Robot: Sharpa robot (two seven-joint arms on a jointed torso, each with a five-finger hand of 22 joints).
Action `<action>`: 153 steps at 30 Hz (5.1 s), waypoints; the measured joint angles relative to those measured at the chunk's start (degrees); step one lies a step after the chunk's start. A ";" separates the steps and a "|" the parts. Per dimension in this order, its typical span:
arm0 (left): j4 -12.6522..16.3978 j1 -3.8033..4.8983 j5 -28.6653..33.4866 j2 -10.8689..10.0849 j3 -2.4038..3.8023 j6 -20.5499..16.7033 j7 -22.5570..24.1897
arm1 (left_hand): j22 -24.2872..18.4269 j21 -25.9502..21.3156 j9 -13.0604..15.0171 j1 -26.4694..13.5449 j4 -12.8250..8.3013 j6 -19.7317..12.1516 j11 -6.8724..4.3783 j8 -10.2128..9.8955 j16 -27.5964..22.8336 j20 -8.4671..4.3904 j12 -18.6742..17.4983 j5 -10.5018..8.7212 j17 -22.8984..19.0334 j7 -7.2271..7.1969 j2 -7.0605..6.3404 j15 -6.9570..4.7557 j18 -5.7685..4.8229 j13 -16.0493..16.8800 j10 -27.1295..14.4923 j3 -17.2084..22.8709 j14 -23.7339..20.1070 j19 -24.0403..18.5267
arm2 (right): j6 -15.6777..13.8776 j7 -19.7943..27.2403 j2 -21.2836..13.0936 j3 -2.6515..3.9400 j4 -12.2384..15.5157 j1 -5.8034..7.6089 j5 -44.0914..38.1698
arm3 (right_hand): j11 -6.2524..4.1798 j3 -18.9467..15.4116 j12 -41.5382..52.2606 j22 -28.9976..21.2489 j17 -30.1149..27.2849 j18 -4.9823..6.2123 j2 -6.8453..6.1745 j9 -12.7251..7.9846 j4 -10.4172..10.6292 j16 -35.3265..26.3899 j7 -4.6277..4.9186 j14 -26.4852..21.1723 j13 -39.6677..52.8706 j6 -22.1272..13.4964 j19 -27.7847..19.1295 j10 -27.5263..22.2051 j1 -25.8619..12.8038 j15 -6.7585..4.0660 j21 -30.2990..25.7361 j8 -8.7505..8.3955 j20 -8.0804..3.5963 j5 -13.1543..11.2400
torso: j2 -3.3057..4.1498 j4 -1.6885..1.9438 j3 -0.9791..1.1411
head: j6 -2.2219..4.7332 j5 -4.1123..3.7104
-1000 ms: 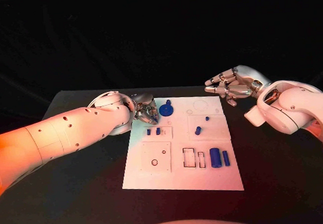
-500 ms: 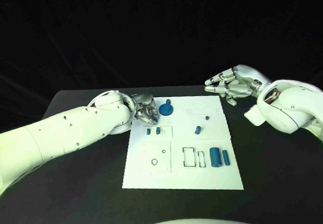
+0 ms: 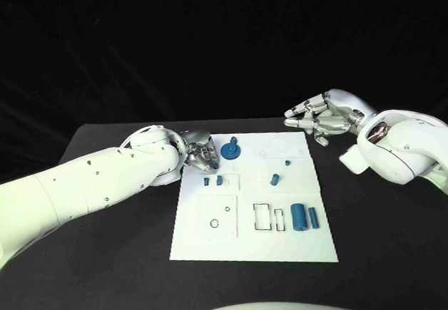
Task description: Assemble the parts on the task board
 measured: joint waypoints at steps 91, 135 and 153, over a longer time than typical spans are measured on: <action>14.49 0.04 84.13 -12.64 0.13 -15.34 25.30 | -20.81 -35.19 -1.55 -0.66 0.01 0.00 1.52 1.33 -21.27 1.53 2.01 0.00 -30.60 2.05 3.11 1.54 4.49 -0.32 -3.15 -2.09 -13.62 -13.19 | 8.11 -17.92 9.88 0.20 -7.12 -6.99 -57.65 | -1.15 32.64 -50.48 6.95 -6.22 0.00 -4.76 0.49 -12.08 -7.76 -2.88 0.00 -43.26 13.76 5.79 9.74 3.82 -1.45 3.92 -0.79 -1.45 -17.01 | -0.02 0.02 -0.05 | -0.32 -2.96; 14.63 -0.09 82.55 -12.56 0.06 -15.75 25.03 | -21.10 -35.51 -1.54 0.18 -0.28 -0.21 1.53 1.34 -21.72 1.53 2.44 0.27 -31.02 2.24 3.47 1.94 4.49 -0.31 -3.56 -2.11 -14.02 -13.19 | -0.88 -17.06 7.57 1.25 9.34 -7.58 -51.11 | -1.33 34.84 -50.51 8.44 -5.52 0.01 -5.46 0.56 -13.09 -6.98 -2.71 0.00 -43.52 14.43 6.48 10.96 3.14 -1.45 4.99 -0.51 -1.32 -17.19 | 0.03 0.05 -0.15 | -0.46 -0.38; 14.95 -0.14 82.41 -12.08 0.06 -15.91 24.88 | -21.25 -35.73 -1.54 0.18 -0.27 -0.30 1.73 1.34 -21.72 1.53 2.67 0.27 -31.17 2.15 3.48 1.75 4.49 -0.31 -3.76 -2.11 -14.26 -13.20 | -0.59 -15.06 14.58 0.61 5.98 -13.42 -50.50 | -1.03 35.52 -50.73 8.34 -5.43 0.01 -5.42 0.58 -13.51 -6.99 -2.34 0.00 -43.50 14.04 6.47 10.84 3.18 -1.44 4.99 -0.57 -1.32 -17.21 | 0.10 0.47 -0.29 | -1.56 2.30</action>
